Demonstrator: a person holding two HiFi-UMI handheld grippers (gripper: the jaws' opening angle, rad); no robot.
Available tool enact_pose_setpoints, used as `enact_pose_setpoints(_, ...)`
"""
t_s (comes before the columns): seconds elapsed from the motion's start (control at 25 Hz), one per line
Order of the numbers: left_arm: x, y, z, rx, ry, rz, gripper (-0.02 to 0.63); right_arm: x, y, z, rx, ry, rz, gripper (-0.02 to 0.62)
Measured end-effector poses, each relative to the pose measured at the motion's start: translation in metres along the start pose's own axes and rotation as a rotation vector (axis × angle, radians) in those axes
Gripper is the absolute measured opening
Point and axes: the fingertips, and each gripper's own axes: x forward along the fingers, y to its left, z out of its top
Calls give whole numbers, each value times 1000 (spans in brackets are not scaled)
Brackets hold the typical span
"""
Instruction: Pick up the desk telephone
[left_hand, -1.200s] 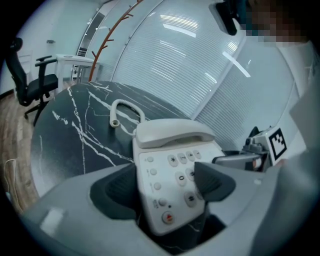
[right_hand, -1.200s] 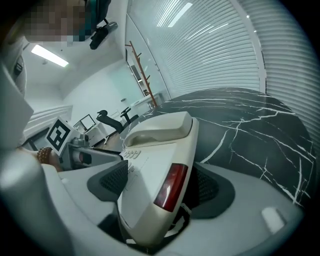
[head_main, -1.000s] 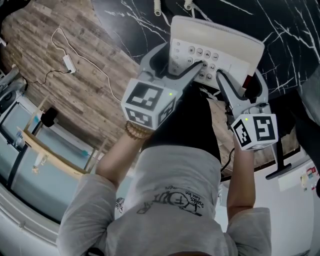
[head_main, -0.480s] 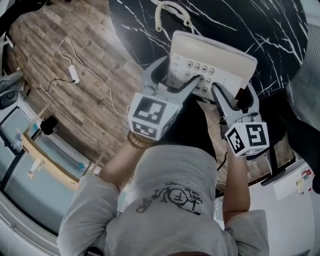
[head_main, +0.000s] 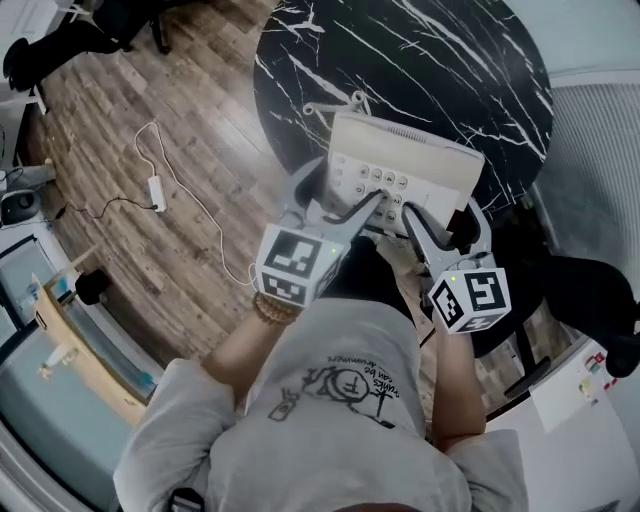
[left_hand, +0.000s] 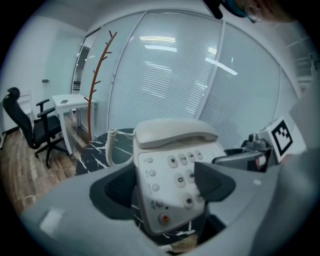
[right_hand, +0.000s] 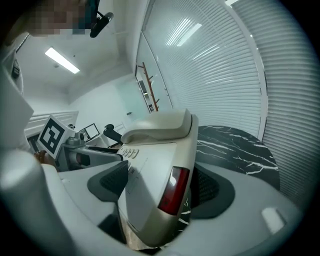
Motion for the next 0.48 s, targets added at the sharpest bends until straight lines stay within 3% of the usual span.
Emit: enact_pose_setpoints(0.48, -69, -39, 105, 45, -149, 11, 365, -65, 43, 100, -57, -117, 6, 383)
